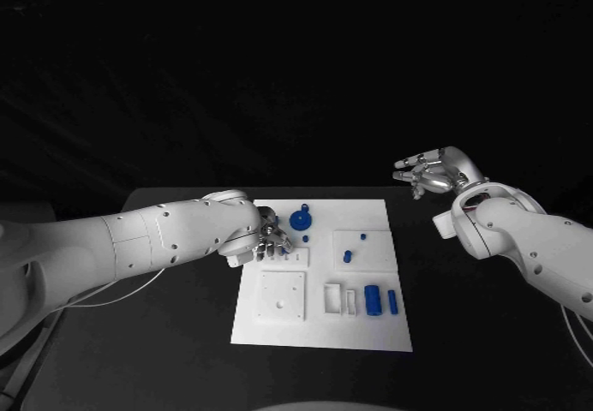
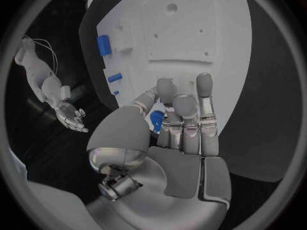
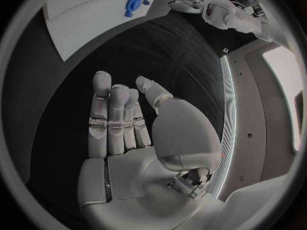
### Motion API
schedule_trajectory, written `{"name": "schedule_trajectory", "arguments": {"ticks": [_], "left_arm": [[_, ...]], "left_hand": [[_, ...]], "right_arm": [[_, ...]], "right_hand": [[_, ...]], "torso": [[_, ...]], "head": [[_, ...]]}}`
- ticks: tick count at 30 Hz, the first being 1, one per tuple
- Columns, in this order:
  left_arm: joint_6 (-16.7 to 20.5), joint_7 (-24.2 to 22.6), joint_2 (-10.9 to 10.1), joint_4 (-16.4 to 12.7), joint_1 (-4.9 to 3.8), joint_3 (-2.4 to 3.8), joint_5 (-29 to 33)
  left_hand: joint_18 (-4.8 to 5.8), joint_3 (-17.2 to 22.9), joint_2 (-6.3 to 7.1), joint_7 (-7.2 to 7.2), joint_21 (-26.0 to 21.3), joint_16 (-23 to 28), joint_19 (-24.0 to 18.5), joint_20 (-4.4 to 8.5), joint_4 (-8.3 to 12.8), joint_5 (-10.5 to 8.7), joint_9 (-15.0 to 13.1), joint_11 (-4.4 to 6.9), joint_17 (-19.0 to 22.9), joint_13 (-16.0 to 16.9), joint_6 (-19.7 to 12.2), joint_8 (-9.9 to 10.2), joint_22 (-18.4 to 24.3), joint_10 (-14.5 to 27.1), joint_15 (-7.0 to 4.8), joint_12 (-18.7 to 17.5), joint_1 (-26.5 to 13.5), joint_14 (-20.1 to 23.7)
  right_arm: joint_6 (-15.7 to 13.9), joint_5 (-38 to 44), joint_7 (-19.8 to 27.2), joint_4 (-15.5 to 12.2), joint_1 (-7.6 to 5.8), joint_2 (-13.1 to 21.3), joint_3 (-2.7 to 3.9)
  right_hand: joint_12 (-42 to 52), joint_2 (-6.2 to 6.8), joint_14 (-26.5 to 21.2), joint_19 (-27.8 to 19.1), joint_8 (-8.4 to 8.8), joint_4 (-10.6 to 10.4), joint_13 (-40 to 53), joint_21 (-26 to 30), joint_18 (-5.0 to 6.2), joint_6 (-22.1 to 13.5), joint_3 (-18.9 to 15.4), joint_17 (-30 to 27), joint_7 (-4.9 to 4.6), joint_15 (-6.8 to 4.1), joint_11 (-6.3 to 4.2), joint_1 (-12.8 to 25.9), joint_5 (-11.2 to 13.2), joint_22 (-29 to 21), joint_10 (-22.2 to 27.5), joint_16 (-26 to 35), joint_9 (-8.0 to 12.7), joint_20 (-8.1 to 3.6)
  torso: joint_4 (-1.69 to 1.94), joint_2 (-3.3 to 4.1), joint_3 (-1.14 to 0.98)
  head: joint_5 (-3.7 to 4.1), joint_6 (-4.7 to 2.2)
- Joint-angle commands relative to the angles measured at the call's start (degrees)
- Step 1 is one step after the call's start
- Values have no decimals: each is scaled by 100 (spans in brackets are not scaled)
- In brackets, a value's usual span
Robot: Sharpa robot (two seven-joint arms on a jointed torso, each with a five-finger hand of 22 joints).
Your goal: Assemble the parts on the task board
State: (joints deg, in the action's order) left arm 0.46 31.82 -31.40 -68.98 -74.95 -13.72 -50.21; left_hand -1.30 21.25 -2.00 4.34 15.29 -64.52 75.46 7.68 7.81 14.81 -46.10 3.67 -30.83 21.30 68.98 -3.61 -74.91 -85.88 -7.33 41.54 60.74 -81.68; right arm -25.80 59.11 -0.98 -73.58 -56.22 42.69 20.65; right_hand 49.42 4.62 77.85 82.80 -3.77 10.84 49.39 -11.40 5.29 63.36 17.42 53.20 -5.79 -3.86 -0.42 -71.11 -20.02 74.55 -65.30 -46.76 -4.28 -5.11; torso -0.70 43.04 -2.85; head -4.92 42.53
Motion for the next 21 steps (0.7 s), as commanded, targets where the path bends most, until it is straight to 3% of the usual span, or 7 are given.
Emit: {"name": "schedule_trajectory", "arguments": {"ticks": [1, 11, 21], "left_arm": [[-226, 15, 22, -8, 3, 2, 18], [-209, 28, 37, -8, 10, 2, -105], [-142, -12, 34, -32, 53, 2, -349]], "left_hand": [[48, 490, -60, -652, 43, -33, -15, 12, 507, 21, -15, 207, 1, -11, 839, -20, -97, -80, -30, -2, 17, 25], [43, 492, -84, -649, 49, -26, -21, 8, 497, -8, -21, 206, 6, -12, 825, -18, -96, -79, -30, -11, 14, 29], [35, 481, -82, -646, 54, -6, -27, 1, 483, -34, -32, 200, 22, -16, 813, -20, -91, -80, -26, -32, 14, 30]], "right_arm": [[11, -12, 57, 6, -2, -12, 5], [21, -12, 50, 5, -3, -23, 6], [11, -12, 21, 17, -3, -35, 7]], "right_hand": [[-16, 6, 6, 27, 18, 27, -4, 20, 65, -33, -9, -2, 7, 2, 5, 55, -16, -5, -23, 39, 6, 25], [-16, 6, 6, 27, 18, 27, -4, 20, 65, -33, -9, -2, 7, 2, 5, 55, -16, -5, -23, 39, 6, 25], [-56, -3, -11, 82, 13, 36, -186, 177, 56, -28, -5, -69, 5, 3, 3, 63, -24, -1, -14, 61, 3, 26]], "torso": [[0, -4, -2], [3, -7, -4], [6, -2, 2]], "head": [[3, 20], [-9, 51], [-42, 30]]}}
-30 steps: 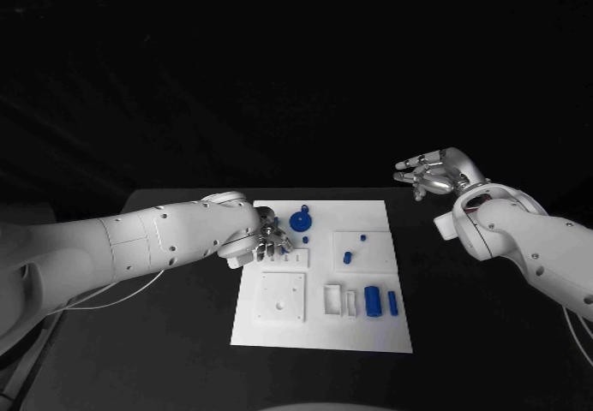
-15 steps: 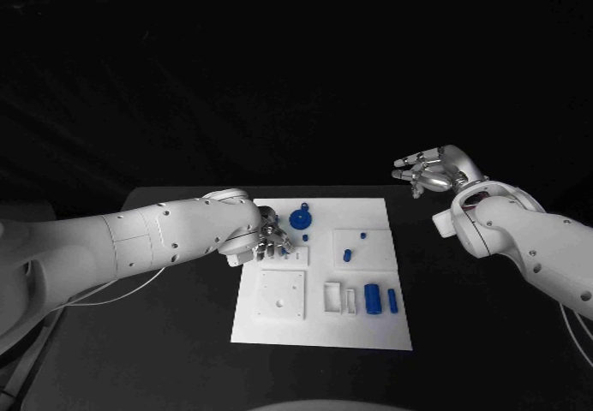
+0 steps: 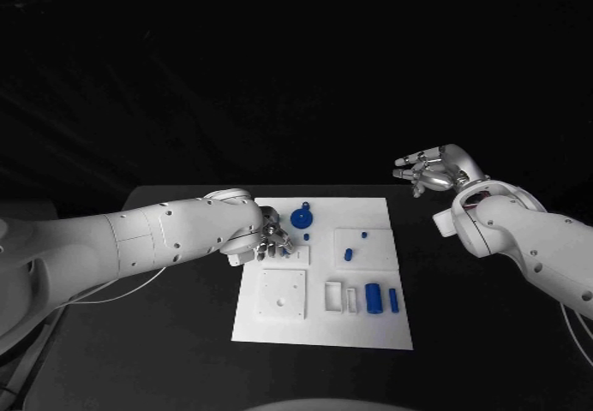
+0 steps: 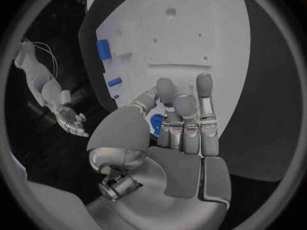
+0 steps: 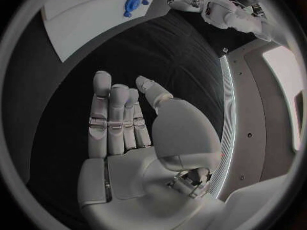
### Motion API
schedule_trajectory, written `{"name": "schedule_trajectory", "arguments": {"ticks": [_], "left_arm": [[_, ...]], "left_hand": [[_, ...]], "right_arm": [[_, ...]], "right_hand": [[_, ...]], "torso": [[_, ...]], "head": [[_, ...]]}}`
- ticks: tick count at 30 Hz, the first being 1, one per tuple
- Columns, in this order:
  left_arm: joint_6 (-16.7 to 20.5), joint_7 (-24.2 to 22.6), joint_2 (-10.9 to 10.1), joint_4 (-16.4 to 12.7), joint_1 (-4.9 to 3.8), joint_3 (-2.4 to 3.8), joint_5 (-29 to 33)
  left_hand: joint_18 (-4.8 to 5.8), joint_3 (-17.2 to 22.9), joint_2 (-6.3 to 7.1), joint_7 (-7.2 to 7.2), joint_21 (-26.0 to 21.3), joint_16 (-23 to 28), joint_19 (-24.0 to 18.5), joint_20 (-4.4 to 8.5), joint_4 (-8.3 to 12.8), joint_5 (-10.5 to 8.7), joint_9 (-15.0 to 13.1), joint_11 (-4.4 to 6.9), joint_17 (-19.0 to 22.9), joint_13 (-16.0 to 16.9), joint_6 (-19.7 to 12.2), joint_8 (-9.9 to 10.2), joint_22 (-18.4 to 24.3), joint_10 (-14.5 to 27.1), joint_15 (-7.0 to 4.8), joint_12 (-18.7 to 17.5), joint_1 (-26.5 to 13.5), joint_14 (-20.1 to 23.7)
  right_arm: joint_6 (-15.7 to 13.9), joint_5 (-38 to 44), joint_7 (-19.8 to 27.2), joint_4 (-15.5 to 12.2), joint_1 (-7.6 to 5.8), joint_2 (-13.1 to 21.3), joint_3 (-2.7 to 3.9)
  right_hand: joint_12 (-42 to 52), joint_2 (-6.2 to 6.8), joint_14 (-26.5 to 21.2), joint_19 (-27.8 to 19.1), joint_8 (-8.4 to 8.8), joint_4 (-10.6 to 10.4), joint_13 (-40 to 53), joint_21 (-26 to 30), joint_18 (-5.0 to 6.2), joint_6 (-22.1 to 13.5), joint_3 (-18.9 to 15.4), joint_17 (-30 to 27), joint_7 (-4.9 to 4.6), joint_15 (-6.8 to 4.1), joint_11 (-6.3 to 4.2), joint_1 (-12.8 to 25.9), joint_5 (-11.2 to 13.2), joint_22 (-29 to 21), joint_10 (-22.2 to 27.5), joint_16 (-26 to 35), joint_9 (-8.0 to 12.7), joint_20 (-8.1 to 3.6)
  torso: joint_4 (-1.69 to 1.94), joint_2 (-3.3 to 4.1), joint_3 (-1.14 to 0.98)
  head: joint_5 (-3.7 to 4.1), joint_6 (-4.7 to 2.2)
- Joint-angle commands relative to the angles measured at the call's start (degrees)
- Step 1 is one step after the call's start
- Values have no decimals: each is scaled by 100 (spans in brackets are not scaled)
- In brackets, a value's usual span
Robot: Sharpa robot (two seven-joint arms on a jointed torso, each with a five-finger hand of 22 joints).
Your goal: Assemble the parts on the task board
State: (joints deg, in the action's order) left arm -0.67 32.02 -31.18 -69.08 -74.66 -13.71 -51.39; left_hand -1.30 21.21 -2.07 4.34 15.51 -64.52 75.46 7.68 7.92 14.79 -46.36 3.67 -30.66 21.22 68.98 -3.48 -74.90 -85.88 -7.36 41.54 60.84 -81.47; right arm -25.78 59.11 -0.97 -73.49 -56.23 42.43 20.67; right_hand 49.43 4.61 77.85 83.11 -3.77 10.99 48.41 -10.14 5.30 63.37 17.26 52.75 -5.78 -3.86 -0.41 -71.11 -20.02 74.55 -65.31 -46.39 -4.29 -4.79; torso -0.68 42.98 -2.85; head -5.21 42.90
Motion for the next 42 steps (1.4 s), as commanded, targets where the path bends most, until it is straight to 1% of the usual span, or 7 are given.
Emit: {"name": "schedule_trajectory", "arguments": {"ticks": [1, 6, 11, 20, 27, 35, 42], "left_arm": [[-30, -35, 14, -22, 33, 1, -250], [-35, -43, 21, -17, 69, 2, -288], [-37, -49, 21, -8, 86, 2, -296], [-24, -53, 25, 4, 94, 2, -297], [-18, -61, 55, 48, 106, 2, -308], [-109, -45, 54, 67, 109, 2, -321], [-204, -28, 52, 76, 109, 2, -343]], "left_hand": [[35, 484, -75, -646, 32, -6, -27, 1, 472, -32, -6, 200, 6, -8, 813, -33, -92, -80, -24, -32, 3, 8], [35, 484, -75, -646, 32, -6, -27, 1, 472, -32, -6, 200, 6, -8, 813, -33, -92, -80, -24, -32, 3, 8], [34, 484, -74, -646, 32, -4, -27, 0, 469, -26, -5, 200, 9, -7, 814, -33, -90, -81, -23, -32, 11, 2], [34, 484, -74, -646, 32, -4, -27, 0, 469, -26, -5, 200, 9, -7, 814, -33, -90, -81, -23, -32, 11, 2], [34, 484, -74, -646, 32, -4, -27, 0, 469, -26, -5, 200, 9, -7, 814, -33, -90, -81, -23, -32, 11, 2], [34, 486, -65, -646, 38, -3, -27, 1, 463, -16, -1, 201, 14, -5, 814, -33, -91, -82, -23, -32, 19, 2], [36, 488, -63, -646, 39, -4, -30, 3, 466, -4, -1, 200, 14, -6, 814, -33, -91, -81, -23, -33, 23, 4]], "right_arm": [[8, -12, 18, 9, -2, -10, 4], [9, -13, 15, 13, -2, -18, 4], [12, -15, 15, 20, -2, -27, 4], [16, -16, 15, 22, -2, -42, 4], [19, -16, 15, 21, -2, -53, 4], [19, -16, 13, 21, -2, -50, 4], [19, -16, 10, 22, -2, -51, 4]], "right_hand": [[-69, -3, -15, 56, 18, 21, -102, 56, 55, -32, 13, -25, 5, 2, 3, 62, -30, 1, -6, 24, 5, -7], [-95, -5, -18, 66, 17, 21, -155, 84, 51, -21, 12, -32, 10, 0, -1, 63, -23, 8, -16, 23, 3, -9], [-154, -3, -29, 76, 17, 24, -256, 126, 46, -19, 15, -41, 10, -1, -4, 64, -24, 25, -30, 25, 3, -11], [-197, -2, -37, 90, 17, 29, -373, 174, 41, -17, 26, -49, 10, -2, -7, 64, -24, 50, -47, 24, 3, -13], [-195, -3, -39, 96, 17, 28, -396, 186, 41, -11, 26, -50, 12, -2, -7, 64, -22, 59, -45, 22, 1, -14], [-186, -6, -38, 102, 17, 28, -411, 198, 40, -4, 25, -50, 14, -4, -8, 62, -24, 68, -43, 20, -1, -15], [-186, -6, -38, 102, 17, 28, -411, 198, 40, -4, 25, -50, 14, -4, -8, 62, -24, 68, -43, 20, -1, -15]], "torso": [[3, 5, 1], [3, 6, 2], [5, 3, 4], [2, 5, 6], [-2, 4, 1], [-1, 2, -3], [0, 3, -1]], "head": [[-10, -9], [-1, 3], [2, 7], [-6, 22], [-8, 34], [-5, 49], [-2, 49]]}}
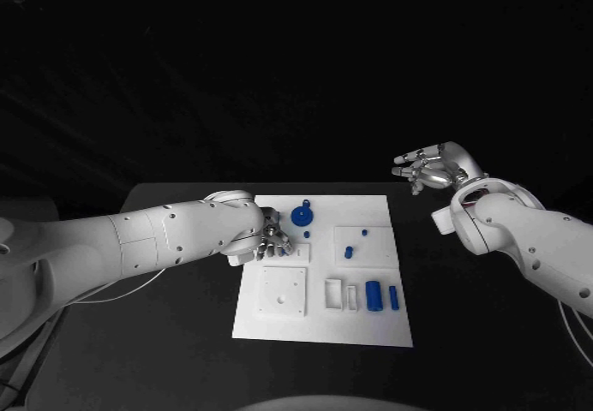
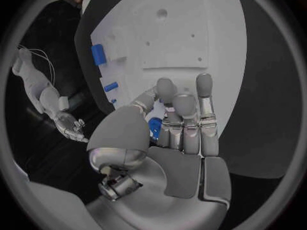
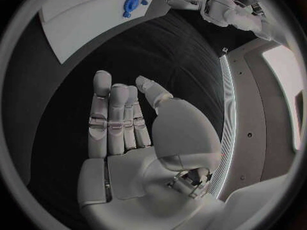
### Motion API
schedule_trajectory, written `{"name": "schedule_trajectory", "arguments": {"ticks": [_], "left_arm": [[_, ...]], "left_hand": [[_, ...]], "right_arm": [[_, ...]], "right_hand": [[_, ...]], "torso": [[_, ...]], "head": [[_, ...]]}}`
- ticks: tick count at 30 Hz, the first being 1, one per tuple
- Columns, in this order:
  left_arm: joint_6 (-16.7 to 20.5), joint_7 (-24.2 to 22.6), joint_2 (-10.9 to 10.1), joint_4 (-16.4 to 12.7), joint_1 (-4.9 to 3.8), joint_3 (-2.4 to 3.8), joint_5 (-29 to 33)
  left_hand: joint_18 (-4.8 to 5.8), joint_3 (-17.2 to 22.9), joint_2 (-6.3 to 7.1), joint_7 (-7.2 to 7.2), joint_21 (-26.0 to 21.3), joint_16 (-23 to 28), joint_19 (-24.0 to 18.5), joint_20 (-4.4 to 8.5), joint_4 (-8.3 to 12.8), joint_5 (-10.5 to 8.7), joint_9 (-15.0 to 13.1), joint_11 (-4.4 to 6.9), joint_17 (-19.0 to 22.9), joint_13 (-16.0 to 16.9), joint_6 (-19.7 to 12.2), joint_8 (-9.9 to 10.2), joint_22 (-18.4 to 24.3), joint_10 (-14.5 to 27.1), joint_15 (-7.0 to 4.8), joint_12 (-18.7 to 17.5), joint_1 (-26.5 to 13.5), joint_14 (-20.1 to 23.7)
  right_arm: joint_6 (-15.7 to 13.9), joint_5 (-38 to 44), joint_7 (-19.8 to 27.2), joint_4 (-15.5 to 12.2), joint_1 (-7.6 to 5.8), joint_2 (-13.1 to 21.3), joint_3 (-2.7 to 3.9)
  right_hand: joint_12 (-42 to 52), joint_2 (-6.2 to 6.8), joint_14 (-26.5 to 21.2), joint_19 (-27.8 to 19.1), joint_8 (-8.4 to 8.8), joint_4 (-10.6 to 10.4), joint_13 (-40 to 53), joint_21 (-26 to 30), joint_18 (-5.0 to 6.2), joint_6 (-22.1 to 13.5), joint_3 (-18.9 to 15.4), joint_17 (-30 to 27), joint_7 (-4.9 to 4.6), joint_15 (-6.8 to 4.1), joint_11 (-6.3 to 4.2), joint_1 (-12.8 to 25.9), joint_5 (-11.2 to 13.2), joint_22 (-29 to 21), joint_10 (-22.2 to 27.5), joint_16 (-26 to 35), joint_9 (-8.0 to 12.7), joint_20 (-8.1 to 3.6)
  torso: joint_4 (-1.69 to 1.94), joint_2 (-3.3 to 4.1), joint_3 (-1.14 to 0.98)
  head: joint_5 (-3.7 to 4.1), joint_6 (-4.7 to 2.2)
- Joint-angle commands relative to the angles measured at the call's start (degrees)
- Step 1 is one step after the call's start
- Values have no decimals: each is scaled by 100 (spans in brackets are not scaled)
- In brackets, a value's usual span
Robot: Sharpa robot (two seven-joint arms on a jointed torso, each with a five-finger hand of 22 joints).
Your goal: Assemble the parts on the task board
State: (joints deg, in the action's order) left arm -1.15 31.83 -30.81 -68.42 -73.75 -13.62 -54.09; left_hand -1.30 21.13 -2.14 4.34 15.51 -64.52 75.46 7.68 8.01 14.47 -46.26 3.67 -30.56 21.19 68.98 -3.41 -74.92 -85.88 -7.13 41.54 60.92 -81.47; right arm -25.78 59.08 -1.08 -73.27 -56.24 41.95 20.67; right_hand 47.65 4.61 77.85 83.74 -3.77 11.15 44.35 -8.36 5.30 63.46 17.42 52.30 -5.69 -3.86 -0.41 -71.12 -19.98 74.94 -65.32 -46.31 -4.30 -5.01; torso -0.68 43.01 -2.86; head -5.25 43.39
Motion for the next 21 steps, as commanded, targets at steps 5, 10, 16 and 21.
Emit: {"name": "schedule_trajectory", "arguments": {"ticks": [5, 10, 16, 21], "left_arm": [[-193, -10, 17, 6, 19, -6, -70], [-204, -15, 13, 1, 19, -5, -59], [-199, -24, 3, 2, 18, -4, -33], [-174, -37, -10, 14, 16, -2, -3]], "left_hand": [[38, 498, -51, -646, 40, -9, -31, 3, 462, 42, -11, 201, 1, -4, 817, -41, -90, -82, -46, -32, 16, 2], [39, 502, -51, -648, 44, -14, -31, 3, 466, 55, -12, 203, -1, -3, 824, -43, -91, -82, -44, -29, 15, 3], [37, 505, -51, -648, 49, -18, -30, 4, 471, 68, -14, 204, -2, -3, 823, -41, -92, -81, -46, -26, 12, 1], [37, 505, -51, -648, 49, -18, -30, 4, 471, 68, -14, 204, -2, -3, 823, -41, -92, -81, -46, -26, 12, 1]], "right_arm": [[28, -14, 16, 4, -1, -6, 4], [34, -14, 15, 9, -1, -9, 4], [38, -14, 15, 15, -1, -16, 4], [42, -14, 15, 24, -1, -20, 4]], "right_hand": [[-8, -5, -38, 40, 17, 13, -5, 20, 41, -13, 9, -6, 5, -4, -9, 63, -28, 29, -42, 11, -1, 7], [0, -7, -40, 45, 18, 19, -20, 34, 40, -13, 10, -7, 4, -3, -8, 56, -26, 38, -36, 11, -1, 7], [0, -7, -40, 45, 18, 19, -20, 34, 40, -13, 10, -7, 4, -3, -8, 56, -26, 38, -36, 11, -1, 7], [0, -7, -40, 45, 18, 19, -20, 34, 40, -13, 10, -7, 4, -3, -8, 56, -26, 38, -36, 11, -1, 7]], "torso": [[-1, 1, 1], [-1, 2, 3], [-3, 4, 3], [-4, 10, 4]], "head": [[3, 4], [4, 7], [8, 9], [18, 11]]}}
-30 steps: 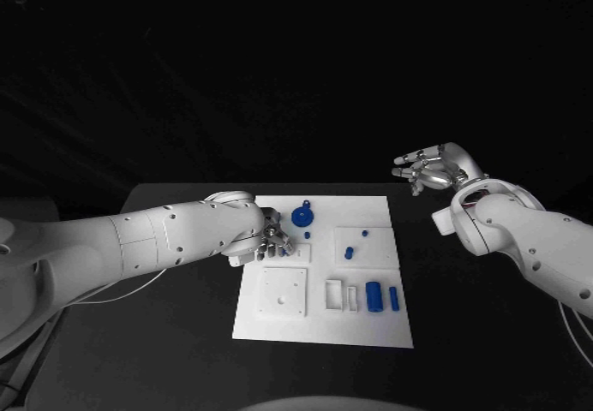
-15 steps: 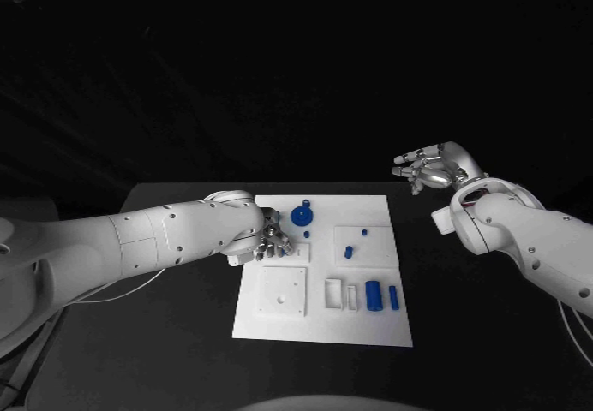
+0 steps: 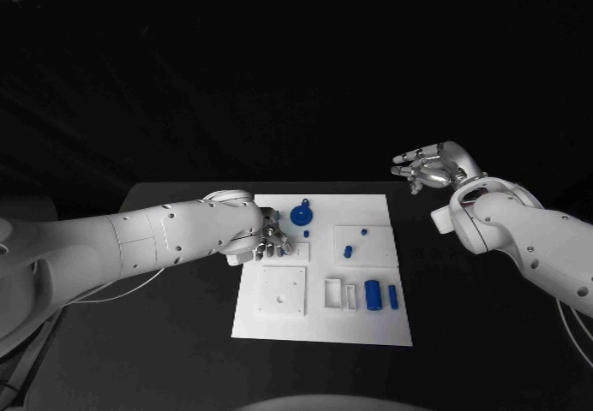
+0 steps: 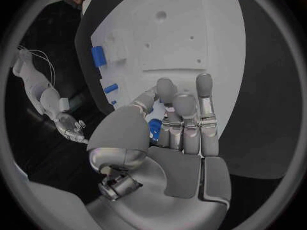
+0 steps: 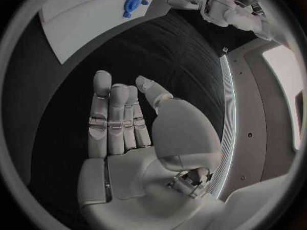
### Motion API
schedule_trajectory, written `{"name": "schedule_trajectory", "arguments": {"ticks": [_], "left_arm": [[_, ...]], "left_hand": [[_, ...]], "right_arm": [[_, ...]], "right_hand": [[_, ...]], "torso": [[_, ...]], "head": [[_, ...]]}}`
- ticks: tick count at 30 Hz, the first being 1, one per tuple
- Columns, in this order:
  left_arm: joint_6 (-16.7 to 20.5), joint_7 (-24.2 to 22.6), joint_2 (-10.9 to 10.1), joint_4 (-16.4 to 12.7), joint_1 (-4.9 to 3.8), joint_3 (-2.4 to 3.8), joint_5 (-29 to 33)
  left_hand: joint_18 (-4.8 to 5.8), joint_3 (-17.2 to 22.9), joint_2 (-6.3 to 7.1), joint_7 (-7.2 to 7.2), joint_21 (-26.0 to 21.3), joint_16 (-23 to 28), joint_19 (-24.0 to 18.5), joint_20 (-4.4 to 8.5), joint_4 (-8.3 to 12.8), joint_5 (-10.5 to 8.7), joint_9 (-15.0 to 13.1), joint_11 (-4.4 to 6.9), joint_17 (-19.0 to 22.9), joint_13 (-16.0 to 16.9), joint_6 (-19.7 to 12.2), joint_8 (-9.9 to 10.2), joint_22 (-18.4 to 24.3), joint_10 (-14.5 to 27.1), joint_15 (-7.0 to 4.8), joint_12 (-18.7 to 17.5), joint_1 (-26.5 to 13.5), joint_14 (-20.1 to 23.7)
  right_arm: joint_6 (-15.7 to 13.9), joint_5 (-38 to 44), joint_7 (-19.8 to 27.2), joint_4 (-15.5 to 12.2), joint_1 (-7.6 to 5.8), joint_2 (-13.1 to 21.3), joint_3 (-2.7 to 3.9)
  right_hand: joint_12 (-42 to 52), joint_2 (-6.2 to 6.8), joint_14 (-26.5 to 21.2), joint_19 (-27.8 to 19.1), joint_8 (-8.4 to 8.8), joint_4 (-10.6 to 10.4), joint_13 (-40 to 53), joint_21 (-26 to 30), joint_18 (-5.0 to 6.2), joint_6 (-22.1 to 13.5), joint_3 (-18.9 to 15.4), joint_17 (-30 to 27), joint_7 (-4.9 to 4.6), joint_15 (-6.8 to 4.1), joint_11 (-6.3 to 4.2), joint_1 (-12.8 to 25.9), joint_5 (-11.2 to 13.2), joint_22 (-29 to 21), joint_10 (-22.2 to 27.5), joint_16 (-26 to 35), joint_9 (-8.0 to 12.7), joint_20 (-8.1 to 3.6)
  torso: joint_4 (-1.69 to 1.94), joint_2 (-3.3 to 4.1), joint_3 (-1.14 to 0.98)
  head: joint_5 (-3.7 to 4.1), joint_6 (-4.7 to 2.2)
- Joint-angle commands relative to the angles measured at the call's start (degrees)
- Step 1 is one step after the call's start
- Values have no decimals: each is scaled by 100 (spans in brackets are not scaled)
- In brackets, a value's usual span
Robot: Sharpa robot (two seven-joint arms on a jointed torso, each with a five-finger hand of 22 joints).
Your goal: Assemble the parts on the task board
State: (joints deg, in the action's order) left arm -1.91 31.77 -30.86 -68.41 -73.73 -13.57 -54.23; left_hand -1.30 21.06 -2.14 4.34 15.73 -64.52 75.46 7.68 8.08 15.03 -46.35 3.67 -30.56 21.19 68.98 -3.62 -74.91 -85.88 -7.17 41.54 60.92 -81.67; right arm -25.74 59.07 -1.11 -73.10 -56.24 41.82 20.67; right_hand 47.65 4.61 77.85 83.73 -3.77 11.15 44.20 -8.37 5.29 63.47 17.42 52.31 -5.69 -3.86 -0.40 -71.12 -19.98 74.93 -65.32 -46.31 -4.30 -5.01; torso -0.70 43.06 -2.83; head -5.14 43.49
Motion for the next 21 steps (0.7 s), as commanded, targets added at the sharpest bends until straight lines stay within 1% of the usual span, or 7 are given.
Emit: {"name": "schedule_trajectory", "arguments": {"ticks": [1, 5, 8, 11, 17, 20, 21], "left_arm": [[-95, -33, -7, 17, 14, -6, 15], [-95, -48, -14, 32, 3, -2, 43], [-127, -61, -16, 40, -23, 4, 84], [-237, -50, -10, 53, -62, 12, 142], [-544, 5, 14, 119, -150, 21, 261], [-683, 43, 34, 156, -178, 23, 308], [-729, 49, 43, 170, -189, 24, 323]], "left_hand": [[37, 513, -51, -648, 27, -18, -30, 3, 463, 13, -5, 204, -2, -3, 823, -19, -93, -81, -42, -26, 12, 21], [37, 513, -51, -648, 27, -18, -30, 3, 463, 13, -5, 204, -2, -3, 823, -19, -93, -81, -42, -26, 12, 21], [32, 519, -54, -649, 33, -19, -30, 0, 469, 19, -10, 205, -1, -7, 826, -20, -93, -81, -43, -27, 2, 21], [33, 519, -41, -646, 32, -16, -37, 0, 479, 35, -7, 201, 2, -10, 824, -17, -92, -81, -40, -27, 4, 24], [39, 522, -44, -645, 33, -16, -45, 3, 485, 41, -3, 201, 1, -11, 824, -18, -93, -82, -37, -26, 10, 25], [43, 526, -29, -647, 41, -28, -46, 8, 510, 91, -3, 205, -5, -9, 832, -20, -98, -82, -39, -18, 20, 23], [45, 524, -10, -647, 46, -34, -47, 11, 520, 161, -3, 206, -10, -6, 839, -21, -99, -81, -39, -13, 20, 23]], "right_arm": [[39, -13, 18, 8, -1, -8, 4], [44, -13, 18, 15, -1, -13, 4], [51, -13, 19, 23, -1, -18, 4], [60, -13, 17, 32, -1, -21, 4], [85, -13, 5, 47, -1, -26, 4], [92, -13, -1, 55, -1, -29, 4], [94, -13, -2, 58, -1, -31, 4]], "right_hand": [[0, -7, -40, 45, 18, 20, -5, 35, 40, -14, 10, -8, 3, -3, -9, 56, -27, 39, -36, 11, -1, 7], [12, -18, -42, 52, 17, 32, -25, 56, 40, -10, 15, -10, 3, -4, -8, 52, -24, 52, -28, 11, -3, 7], [12, -18, -42, 52, 17, 32, -25, 56, 40, -10, 15, -10, 3, -4, -8, 52, -24, 52, -28, 11, -3, 7], [12, -18, -42, 52, 17, 32, -25, 56, 40, -10, 15, -10, 3, -4, -8, 52, -24, 52, -28, 11, -3, 7], [12, -18, -42, 52, 17, 32, -25, 56, 40, -10, 15, -10, 3, -4, -8, 52, -24, 52, -28, 11, -3, 7], [12, -18, -42, 52, 17, 32, -25, 56, 40, -10, 15, -10, 3, -4, -8, 52, -24, 52, -28, 11, -3, 7], [12, -18, -42, 52, 17, 32, -25, 56, 40, -10, 15, -10, 3, -4, -8, 52, -24, 52, -28, 11, -3, 7]], "torso": [[0, 3, 1], [1, 1, -1], [-1, -3, -1], [0, -6, -2], [-4, -7, -12], [-6, -5, -13], [-4, -4, -11]], "head": [[10, 9], [10, 22], [12, 27], [17, 27], [20, 45], [21, 45], [26, 44]]}}
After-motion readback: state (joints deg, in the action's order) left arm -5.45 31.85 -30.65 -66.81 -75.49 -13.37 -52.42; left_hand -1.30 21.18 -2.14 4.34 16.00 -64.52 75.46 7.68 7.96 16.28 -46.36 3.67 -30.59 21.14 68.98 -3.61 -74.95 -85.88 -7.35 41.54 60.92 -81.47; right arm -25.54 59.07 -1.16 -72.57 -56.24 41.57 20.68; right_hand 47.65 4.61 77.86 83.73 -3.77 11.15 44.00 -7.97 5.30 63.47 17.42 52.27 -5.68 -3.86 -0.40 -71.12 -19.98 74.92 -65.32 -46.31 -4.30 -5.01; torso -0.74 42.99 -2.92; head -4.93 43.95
